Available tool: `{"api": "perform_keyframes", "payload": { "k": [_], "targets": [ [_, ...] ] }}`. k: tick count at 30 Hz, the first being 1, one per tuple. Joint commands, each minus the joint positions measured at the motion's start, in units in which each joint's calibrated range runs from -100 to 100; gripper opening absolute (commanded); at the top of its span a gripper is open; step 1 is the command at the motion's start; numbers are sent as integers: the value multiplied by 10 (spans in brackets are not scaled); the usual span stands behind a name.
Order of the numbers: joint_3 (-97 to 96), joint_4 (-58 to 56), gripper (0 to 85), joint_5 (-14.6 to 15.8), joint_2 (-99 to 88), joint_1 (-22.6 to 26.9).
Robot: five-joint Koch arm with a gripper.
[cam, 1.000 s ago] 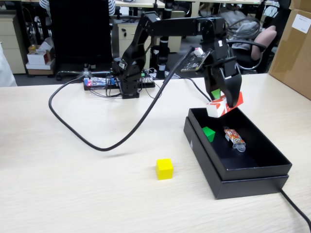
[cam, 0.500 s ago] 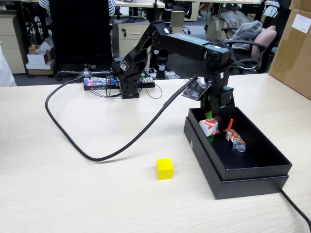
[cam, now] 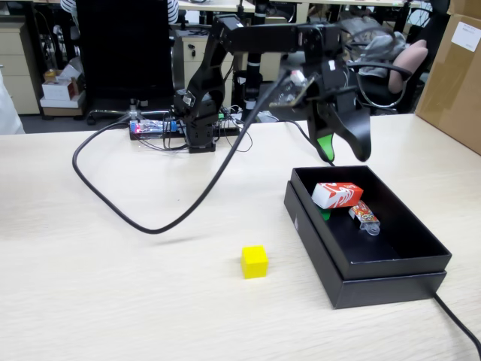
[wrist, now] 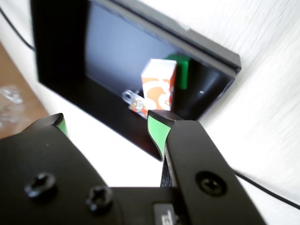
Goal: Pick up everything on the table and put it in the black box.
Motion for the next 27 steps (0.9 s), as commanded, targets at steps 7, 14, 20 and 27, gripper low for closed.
{"api": "perform_keyframes", "payload": {
  "k": [7,14,20,27],
  "targets": [
    [-58,-7,428,-34,-55,-98],
    [-67,15,441,-48,56,-147],
    [14,29,441,-53,194,-163],
    [118,30,440,-52,290,-159]
  ]
}}
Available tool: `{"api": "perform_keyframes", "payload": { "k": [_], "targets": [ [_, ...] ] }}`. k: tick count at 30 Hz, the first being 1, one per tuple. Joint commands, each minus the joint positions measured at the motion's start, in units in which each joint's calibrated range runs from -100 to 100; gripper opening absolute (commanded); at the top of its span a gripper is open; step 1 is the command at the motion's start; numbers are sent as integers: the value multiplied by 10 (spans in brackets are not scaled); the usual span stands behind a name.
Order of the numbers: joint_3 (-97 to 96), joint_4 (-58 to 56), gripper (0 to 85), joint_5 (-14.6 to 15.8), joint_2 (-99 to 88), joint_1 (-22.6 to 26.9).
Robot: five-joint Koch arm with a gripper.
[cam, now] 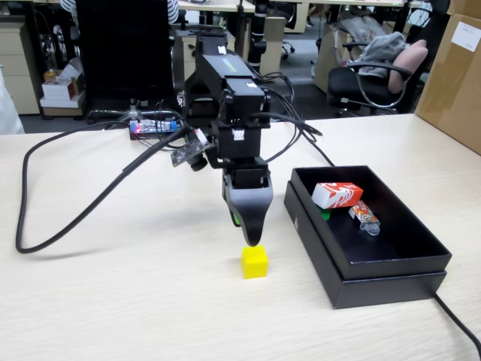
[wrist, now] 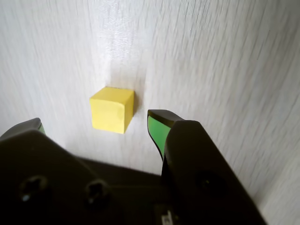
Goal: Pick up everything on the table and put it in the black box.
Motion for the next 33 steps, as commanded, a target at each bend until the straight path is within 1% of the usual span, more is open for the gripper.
{"api": "perform_keyframes", "payload": {
  "k": [1,5,16,18,21,23,25,33],
  "targets": [
    [74,14,440,-1,27,0],
    [112,14,440,-1,84,-1],
    [114,14,434,0,154,7],
    [114,14,414,1,169,7],
    [114,14,305,5,173,5],
    [115,14,217,9,173,4],
    [115,14,162,12,173,4],
    [105,-8,161,12,146,1]
  ]
}}
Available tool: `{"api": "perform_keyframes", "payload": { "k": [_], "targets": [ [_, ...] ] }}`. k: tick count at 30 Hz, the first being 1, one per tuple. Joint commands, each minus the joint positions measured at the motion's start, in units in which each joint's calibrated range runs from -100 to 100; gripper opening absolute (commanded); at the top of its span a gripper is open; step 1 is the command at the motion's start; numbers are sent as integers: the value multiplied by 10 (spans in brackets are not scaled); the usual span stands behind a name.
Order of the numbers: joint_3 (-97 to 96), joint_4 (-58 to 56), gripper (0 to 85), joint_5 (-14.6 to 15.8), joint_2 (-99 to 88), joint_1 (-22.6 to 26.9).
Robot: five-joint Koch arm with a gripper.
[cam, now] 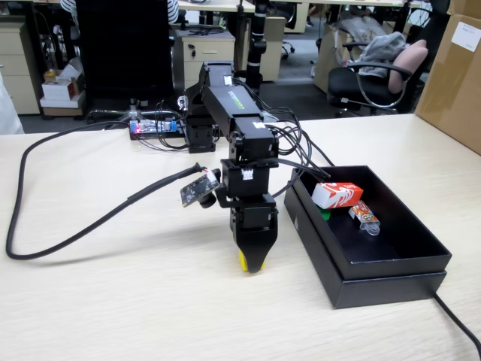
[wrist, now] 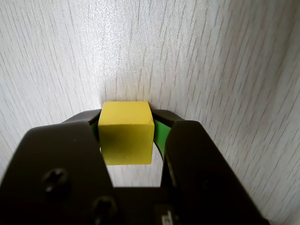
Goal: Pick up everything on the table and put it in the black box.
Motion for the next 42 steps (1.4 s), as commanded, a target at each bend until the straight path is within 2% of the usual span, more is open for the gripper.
{"api": "perform_keyframes", "payload": {
  "k": [1,8,13,19,24,28,34,42],
  "targets": [
    [15,-16,161,0,-49,-3],
    [-135,-41,161,0,-334,15],
    [-246,-42,161,6,-578,53],
    [-257,-68,162,21,-720,107],
    [-247,-68,162,39,-703,141],
    [-215,-63,162,50,-599,151],
    [-148,-63,162,54,-462,151],
    [-180,-63,169,56,-441,152]
  ]
}}
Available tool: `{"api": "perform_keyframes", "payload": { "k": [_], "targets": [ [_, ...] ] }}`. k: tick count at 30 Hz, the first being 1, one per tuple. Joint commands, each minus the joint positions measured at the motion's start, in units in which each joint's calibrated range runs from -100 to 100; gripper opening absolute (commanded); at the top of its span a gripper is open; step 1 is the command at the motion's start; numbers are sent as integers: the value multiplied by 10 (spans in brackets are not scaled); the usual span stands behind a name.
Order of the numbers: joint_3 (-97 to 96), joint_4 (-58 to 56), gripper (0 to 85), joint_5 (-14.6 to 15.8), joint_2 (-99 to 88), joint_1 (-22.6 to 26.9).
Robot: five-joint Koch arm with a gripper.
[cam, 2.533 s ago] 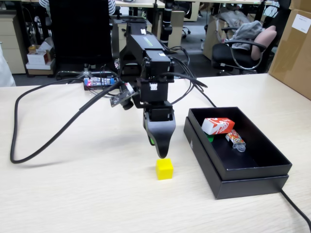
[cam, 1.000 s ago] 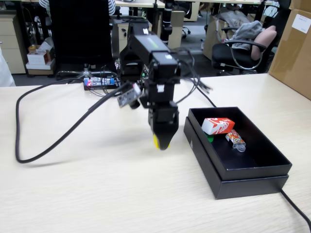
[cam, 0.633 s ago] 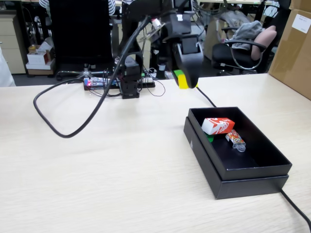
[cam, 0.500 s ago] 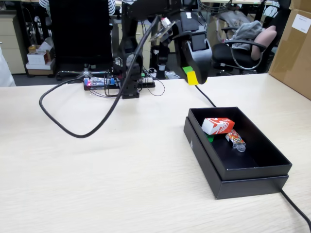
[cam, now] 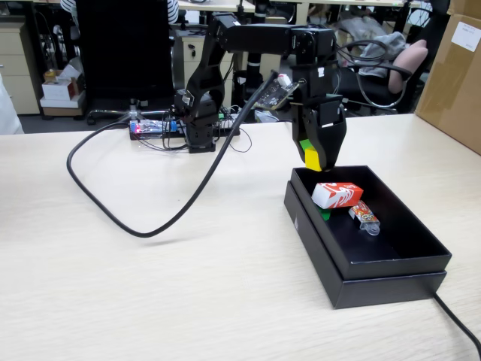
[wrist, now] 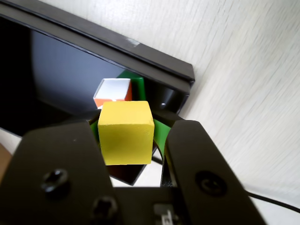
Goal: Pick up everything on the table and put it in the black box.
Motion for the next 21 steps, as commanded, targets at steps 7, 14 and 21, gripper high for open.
{"api": "perform_keyframes", "payload": {
  "k": [7,14,21],
  "targets": [
    [-6,3,190,1,-13,7],
    [-35,3,281,0,-19,8],
    [-14,3,336,-4,-86,0]
  ]
}}
